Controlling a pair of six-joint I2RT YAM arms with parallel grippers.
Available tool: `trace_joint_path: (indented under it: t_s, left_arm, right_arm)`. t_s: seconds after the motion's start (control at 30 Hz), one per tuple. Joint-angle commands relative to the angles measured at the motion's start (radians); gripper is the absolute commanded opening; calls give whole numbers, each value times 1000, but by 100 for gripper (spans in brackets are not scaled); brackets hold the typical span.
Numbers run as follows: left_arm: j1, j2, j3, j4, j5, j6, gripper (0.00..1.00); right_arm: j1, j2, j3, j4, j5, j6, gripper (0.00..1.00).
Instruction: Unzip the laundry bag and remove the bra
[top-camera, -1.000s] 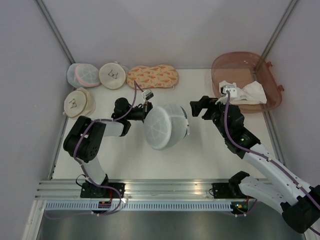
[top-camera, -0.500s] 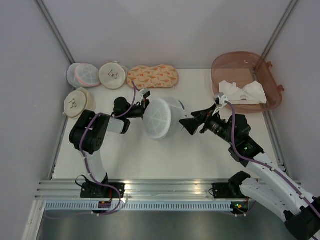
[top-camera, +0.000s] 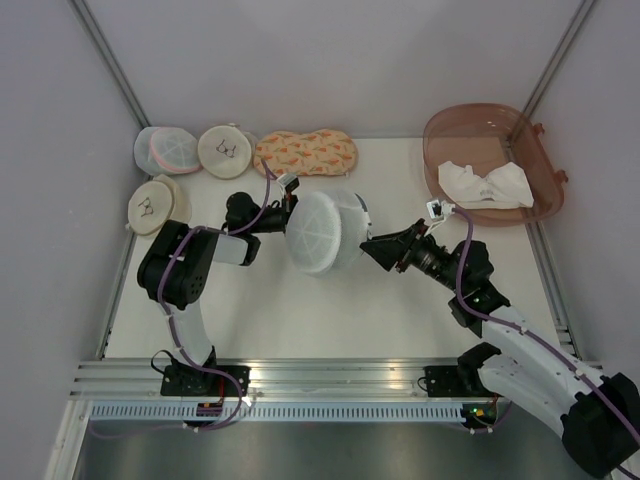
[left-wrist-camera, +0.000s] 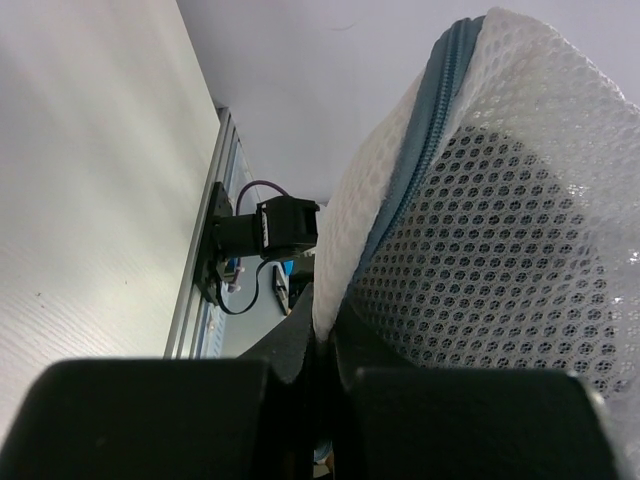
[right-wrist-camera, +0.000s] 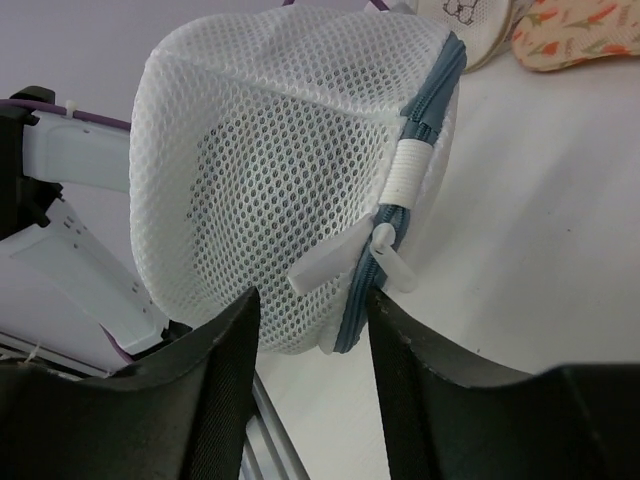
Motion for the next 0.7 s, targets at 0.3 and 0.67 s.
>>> trace_joint_path:
  t_s: [0.3,0.67]
  left_arm:
    - [-5,-103,30,386,-21,-50,2]
    - [-6,-40,50,384,-35,-104,58]
  right_arm:
    - [-5,109,19,152,-44,-39,46]
    - [-3,65,51,43,-57,-128,0]
